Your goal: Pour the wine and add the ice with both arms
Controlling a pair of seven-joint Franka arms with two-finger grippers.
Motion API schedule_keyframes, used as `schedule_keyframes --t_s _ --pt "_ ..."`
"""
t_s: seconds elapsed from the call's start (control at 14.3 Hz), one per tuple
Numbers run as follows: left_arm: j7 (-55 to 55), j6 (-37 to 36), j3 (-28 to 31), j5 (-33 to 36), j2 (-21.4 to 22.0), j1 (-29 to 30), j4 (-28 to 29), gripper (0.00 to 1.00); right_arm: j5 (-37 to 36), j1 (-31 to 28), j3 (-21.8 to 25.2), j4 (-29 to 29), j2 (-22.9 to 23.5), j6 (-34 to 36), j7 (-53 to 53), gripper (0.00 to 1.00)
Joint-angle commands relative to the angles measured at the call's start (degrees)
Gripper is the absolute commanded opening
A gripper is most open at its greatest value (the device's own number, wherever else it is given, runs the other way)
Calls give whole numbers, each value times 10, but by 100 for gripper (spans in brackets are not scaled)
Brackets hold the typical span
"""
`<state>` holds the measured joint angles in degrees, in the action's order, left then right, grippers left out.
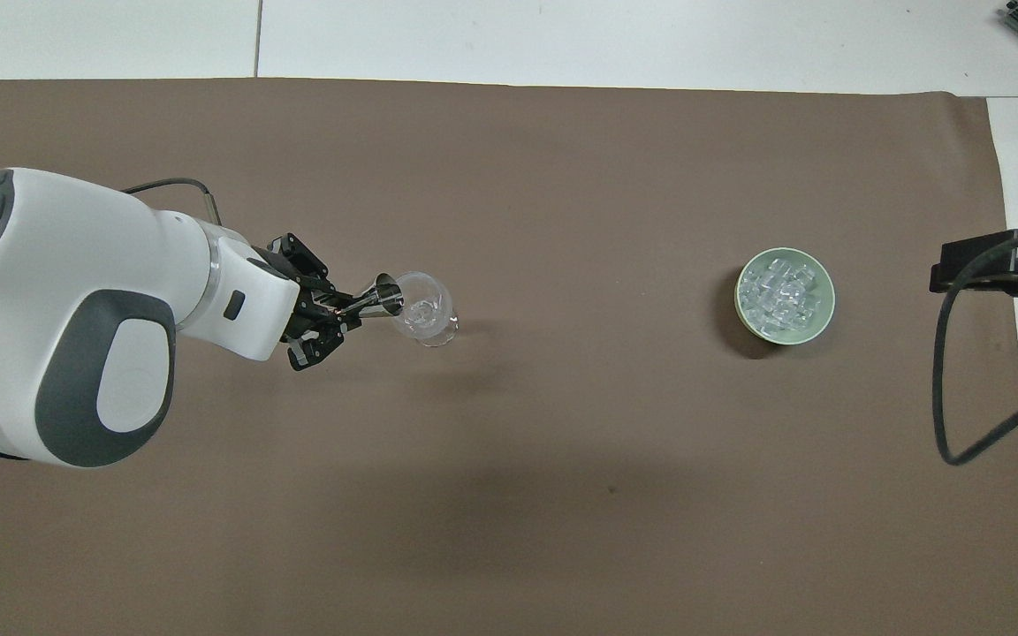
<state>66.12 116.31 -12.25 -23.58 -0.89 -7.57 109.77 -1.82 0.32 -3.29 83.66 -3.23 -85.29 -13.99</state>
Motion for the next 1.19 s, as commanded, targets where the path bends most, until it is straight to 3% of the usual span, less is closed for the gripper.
schedule_keyframes --t_s 0.0,1.12 --pt "-28 7 7 20 -8 -19 -16 0 2 -10 -4 0 -5 10 9 100" --pt "-113 -1 7 88 -8 -36 -28 0 2 -10 -4 0 -5 10 9 100"
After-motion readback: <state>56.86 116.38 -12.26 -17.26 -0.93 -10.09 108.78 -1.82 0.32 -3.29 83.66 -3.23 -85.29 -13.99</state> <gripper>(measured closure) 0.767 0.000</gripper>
